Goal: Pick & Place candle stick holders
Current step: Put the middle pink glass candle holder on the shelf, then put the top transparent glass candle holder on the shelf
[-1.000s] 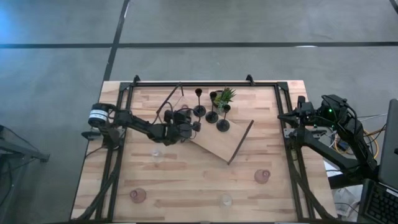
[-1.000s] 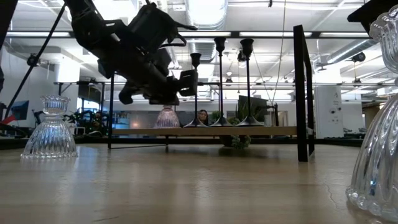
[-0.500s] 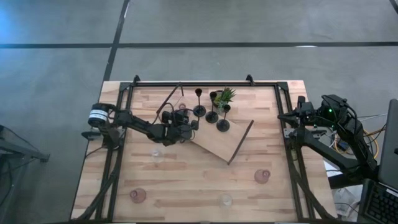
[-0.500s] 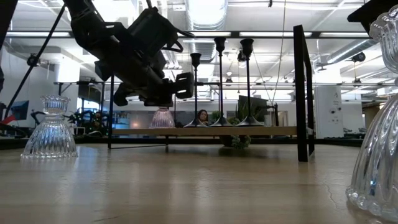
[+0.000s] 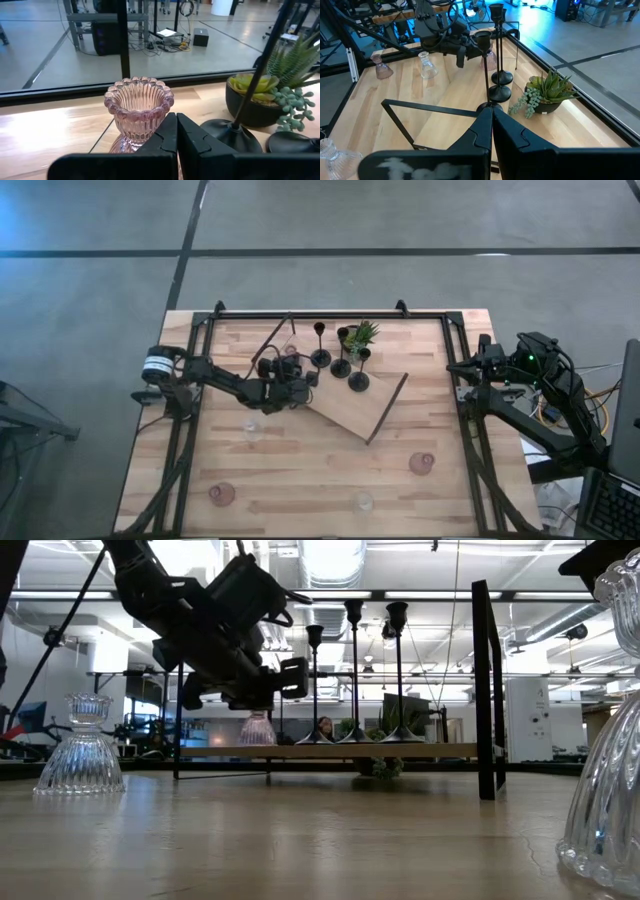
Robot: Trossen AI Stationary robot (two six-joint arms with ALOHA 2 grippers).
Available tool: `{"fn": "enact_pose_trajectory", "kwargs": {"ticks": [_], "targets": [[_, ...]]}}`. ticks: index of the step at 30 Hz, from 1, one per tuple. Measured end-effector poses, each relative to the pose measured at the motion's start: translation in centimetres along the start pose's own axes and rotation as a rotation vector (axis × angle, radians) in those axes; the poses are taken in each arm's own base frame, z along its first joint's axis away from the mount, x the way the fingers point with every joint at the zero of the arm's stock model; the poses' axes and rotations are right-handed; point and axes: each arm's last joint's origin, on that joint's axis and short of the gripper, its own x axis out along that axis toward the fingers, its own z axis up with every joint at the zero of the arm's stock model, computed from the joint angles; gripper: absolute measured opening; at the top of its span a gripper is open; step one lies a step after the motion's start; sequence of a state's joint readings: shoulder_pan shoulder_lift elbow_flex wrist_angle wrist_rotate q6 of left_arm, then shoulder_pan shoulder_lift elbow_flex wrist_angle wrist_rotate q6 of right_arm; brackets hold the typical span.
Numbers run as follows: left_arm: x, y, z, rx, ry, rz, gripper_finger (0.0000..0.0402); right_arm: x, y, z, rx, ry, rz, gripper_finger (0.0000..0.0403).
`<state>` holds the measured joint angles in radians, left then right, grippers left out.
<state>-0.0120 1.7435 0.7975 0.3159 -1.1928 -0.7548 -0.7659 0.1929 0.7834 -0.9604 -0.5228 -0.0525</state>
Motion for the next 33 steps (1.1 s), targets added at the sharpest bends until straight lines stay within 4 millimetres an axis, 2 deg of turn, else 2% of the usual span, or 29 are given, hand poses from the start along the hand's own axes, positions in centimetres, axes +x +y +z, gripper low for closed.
{"fn": "enact_pose_trajectory", "kwargs": {"ticks": [10, 21, 27, 33], "targets": [[0.2, 0.2, 0.0, -0.009, 0.002, 0.017, 0.0000, 0.0, 0.0, 0.0, 0.000, 0.001, 0.000, 0.0008], [-0.2, -1.0, 0.7, 0.020, 0.039, -0.060, 0.0000, 0.0, 0.0, 0.0, 0.000, 0.000, 0.000, 0.0008], [-2.5, -2.4, 0.9, 0.023, 0.060, -0.163, 0.0000, 0.0, 0.0, 0.0, 0.000, 0.000, 0.000, 0.0008], [-6.6, -3.9, 2.8, 0.127, 0.059, -0.344, 0.0000, 0.0, 0.0, 0.0, 0.000, 0.001, 0.000, 0.0008]]}}
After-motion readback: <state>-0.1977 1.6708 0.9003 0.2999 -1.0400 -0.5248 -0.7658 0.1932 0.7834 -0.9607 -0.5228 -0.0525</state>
